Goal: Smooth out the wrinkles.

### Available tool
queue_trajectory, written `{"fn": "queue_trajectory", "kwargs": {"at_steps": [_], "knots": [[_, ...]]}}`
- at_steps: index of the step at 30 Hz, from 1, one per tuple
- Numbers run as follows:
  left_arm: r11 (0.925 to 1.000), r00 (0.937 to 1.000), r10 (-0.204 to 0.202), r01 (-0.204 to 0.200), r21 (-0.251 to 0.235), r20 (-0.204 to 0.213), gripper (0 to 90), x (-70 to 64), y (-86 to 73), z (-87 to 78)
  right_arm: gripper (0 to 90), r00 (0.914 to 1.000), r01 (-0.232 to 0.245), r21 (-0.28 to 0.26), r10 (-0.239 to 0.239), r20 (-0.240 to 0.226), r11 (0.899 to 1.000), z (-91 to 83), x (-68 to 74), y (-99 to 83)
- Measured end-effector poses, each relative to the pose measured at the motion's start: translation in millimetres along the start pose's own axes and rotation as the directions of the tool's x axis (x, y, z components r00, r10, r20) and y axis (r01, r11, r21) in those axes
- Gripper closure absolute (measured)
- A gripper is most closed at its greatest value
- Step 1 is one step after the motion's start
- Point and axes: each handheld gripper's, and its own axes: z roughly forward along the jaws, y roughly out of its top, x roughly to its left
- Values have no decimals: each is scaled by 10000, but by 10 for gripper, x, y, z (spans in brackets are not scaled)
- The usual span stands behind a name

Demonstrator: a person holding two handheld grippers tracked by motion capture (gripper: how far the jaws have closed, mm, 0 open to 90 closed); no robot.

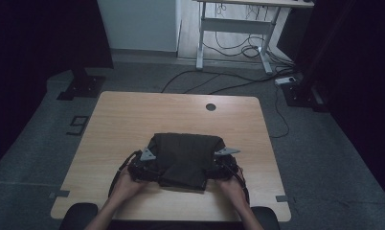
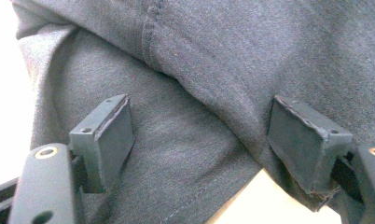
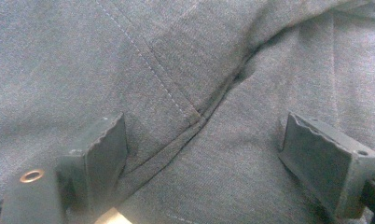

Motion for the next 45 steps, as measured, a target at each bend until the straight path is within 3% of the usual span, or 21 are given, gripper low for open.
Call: {"fn": "queue_trajectory", "kwargs": {"at_steps": [13,22,31,39,45], "knots": [[9992,9988,-412,412,-9,-247,200,291,178,200,140,10000,-74,16,74,17,10000,236,-223,272],[9977,9973,-656,661,155,-315,179,536,273,291,121,10000,-65,179,64,59,9998,426,-287,486],[9941,9933,-1072,1079,143,-423,148,786,389,430,121,10000,21,-17,-21,-12,10000,624,-422,685],[9938,9925,-1114,1114,-31,-513,139,797,391,443,122,9999,25,-124,-27,-155,9999,666,-476,729],[9934,9932,-1134,1129,-178,-278,136,816,379,403,137,9994,-175,-234,168,-306,9996,631,-475,717]]}}
